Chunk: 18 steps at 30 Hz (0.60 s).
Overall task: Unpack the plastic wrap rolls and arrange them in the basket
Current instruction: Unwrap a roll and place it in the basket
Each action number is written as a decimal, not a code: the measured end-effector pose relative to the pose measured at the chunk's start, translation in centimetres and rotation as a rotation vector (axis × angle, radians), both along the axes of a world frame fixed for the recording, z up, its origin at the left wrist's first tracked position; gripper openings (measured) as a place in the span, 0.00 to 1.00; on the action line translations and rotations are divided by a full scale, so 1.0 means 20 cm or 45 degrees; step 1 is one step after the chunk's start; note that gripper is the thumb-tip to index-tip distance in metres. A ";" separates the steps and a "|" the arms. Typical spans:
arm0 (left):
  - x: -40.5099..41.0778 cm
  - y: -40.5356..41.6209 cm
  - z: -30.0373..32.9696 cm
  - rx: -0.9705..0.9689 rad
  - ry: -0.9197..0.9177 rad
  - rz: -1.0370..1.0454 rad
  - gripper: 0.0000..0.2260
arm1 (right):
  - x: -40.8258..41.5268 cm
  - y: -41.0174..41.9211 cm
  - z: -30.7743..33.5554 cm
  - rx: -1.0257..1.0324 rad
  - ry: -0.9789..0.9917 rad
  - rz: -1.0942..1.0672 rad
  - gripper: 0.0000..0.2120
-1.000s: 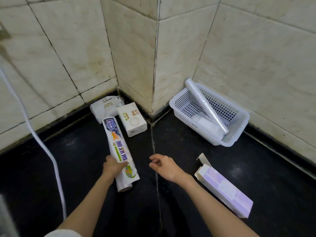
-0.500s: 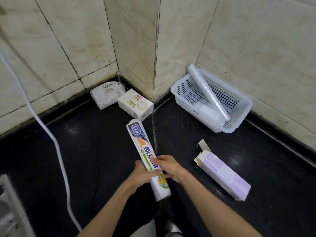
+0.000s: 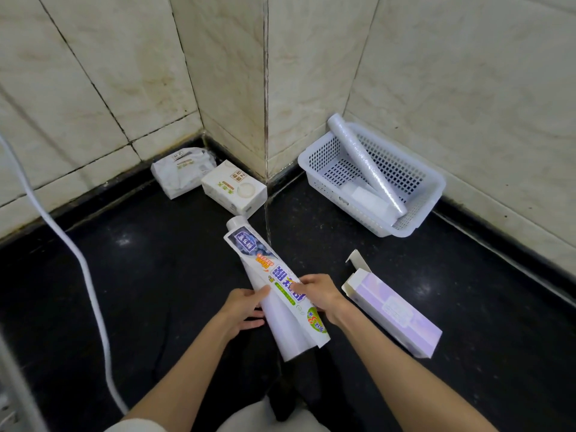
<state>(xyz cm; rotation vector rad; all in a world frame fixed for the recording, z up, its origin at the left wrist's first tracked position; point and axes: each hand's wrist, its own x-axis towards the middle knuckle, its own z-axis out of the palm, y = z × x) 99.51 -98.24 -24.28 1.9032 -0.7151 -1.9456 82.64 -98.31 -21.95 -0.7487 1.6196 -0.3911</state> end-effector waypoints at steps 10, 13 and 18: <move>-0.12 -0.04 0.02 -0.094 -0.066 0.092 0.24 | -0.09 0.00 0.01 -0.137 0.207 0.136 0.25; -0.11 -0.03 0.03 -0.080 0.027 0.192 0.23 | -0.07 0.01 0.01 -0.231 0.437 0.594 0.40; -0.01 -0.03 0.06 -0.100 0.179 0.125 0.21 | -0.08 0.03 -0.01 -0.285 0.762 0.850 0.19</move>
